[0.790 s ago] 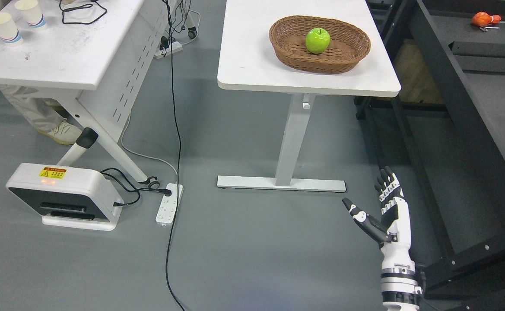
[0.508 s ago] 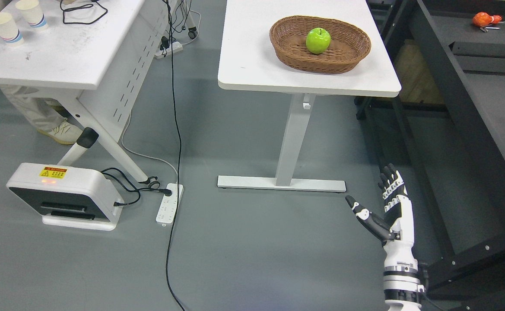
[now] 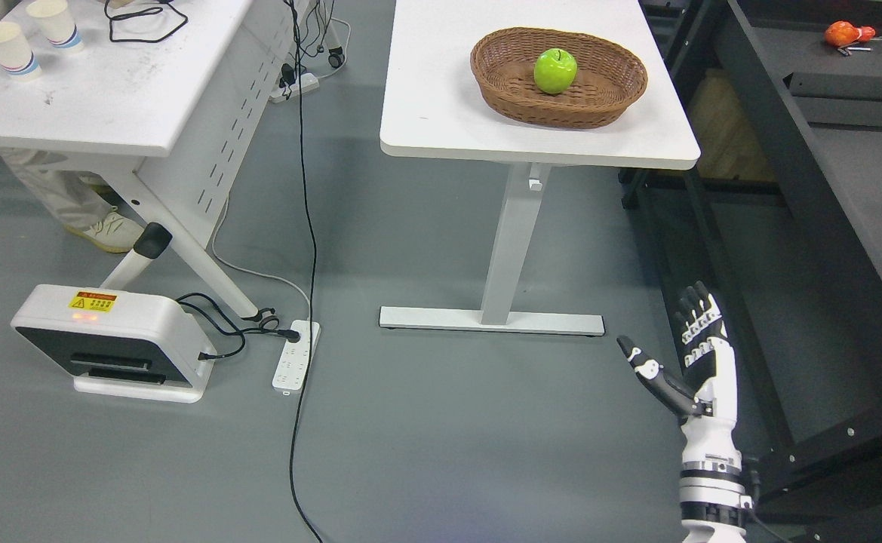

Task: Place green apple on left shelf middle layer
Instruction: 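Drive toward the table with the wicker basket, right hand raised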

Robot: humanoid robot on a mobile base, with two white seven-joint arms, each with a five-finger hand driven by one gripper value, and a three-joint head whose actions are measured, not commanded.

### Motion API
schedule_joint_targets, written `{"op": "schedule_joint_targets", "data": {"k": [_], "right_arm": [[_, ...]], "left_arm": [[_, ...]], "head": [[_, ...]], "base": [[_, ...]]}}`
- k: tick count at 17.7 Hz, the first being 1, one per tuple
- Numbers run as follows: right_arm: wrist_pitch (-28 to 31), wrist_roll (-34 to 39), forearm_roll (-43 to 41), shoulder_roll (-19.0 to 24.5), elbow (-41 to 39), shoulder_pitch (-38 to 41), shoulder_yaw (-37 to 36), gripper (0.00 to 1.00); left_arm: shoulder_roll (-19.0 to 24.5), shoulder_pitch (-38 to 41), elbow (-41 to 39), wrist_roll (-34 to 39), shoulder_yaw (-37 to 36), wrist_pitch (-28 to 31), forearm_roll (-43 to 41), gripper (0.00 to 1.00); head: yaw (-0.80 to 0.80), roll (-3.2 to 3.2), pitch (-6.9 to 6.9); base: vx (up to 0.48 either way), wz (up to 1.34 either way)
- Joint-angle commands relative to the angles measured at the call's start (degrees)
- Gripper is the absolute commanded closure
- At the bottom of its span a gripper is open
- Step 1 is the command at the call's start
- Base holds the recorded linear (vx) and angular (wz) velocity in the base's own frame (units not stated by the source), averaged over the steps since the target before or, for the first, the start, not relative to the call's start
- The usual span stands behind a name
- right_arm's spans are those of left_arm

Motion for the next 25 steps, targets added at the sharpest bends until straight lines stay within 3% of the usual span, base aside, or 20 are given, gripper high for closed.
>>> {"op": "schedule_joint_targets", "data": {"k": [1,5,7,12,15,19,25], "right_arm": [[-0.3,-0.3,0.9,-1.0,0.3,-0.7,-2.2,0.00],[-0.3,-7.0,30.9,-1.6,0.0,-1.2,-4.2,0.02],[-0.3,-9.4,40.9,-3.3,-0.1,-1.2,-4.3,0.03],[-0.5,-9.6,40.9,-4.9,-0.1,-1.2,-5.4,0.02],[-9.8,-10.4,40.5,-4.0,-0.1,-1.2,-5.9,0.00],[-1.9,-9.9,40.9,-4.2,-0.1,-3.9,-5.8,0.03],[0.1,-9.7,41.0,-4.7,-0.1,-5.2,-6.9,0.03]], "left_arm": [[1.0,0.0,0.0,0.0,0.0,0.0,0.0,0.00],[1.0,0.0,0.0,0.0,0.0,0.0,0.0,0.00],[1.0,0.0,0.0,0.0,0.0,0.0,0.0,0.00],[1.0,0.0,0.0,0.0,0.0,0.0,0.0,0.00],[1.0,0.0,0.0,0.0,0.0,0.0,0.0,0.00],[1.0,0.0,0.0,0.0,0.0,0.0,0.0,0.00],[1.0,0.0,0.0,0.0,0.0,0.0,0.0,0.00]], "head": [[0.00,0.00,0.00],[0.00,0.00,0.00],[0.00,0.00,0.00],[0.00,0.00,0.00],[0.00,0.00,-0.01],[0.00,0.00,-0.01],[0.00,0.00,-0.01]], "base": [[0.000,0.00],[0.000,0.00],[0.000,0.00],[0.000,0.00],[0.000,0.00],[0.000,0.00],[0.015,-0.02]]}}
